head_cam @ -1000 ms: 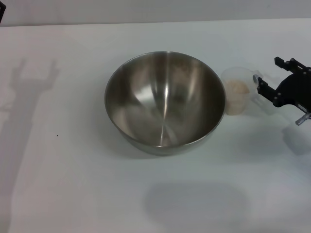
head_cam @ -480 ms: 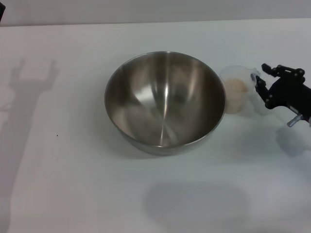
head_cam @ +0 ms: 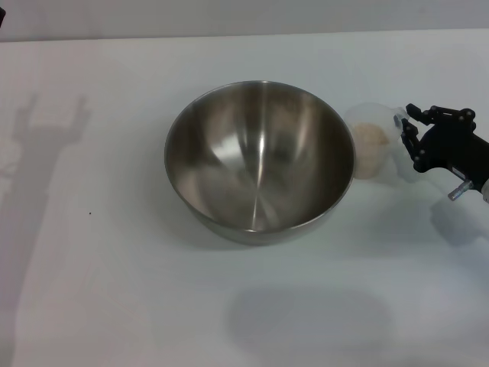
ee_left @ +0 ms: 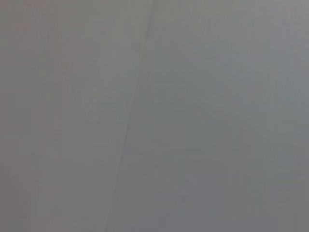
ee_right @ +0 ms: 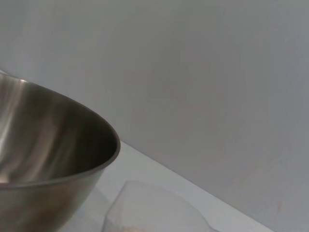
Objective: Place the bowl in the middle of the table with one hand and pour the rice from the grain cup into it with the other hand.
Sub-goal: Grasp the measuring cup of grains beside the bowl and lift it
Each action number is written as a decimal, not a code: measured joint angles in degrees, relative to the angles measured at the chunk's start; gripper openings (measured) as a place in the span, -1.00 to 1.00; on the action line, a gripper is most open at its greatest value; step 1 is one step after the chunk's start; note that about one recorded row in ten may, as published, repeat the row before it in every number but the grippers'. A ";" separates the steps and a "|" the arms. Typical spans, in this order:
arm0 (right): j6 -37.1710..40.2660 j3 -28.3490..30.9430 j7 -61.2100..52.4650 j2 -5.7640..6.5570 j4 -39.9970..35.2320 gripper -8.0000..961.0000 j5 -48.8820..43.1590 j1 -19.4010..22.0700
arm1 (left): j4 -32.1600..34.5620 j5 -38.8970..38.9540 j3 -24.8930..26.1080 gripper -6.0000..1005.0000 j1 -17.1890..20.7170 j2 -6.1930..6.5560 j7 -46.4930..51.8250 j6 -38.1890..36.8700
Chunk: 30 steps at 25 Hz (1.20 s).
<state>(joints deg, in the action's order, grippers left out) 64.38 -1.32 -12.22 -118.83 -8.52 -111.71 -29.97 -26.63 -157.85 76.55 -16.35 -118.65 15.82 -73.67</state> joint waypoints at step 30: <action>8.17 12.83 4.99 0.01 0.91 -0.96 0.19 2.84 | 0.35 0.00 -0.44 0.72 0.96 0.00 0.68 -2.79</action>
<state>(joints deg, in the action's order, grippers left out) 72.55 11.52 -7.23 -118.82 -7.61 -111.52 -27.14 -26.28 -157.86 76.11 -15.39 -118.65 16.51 -76.46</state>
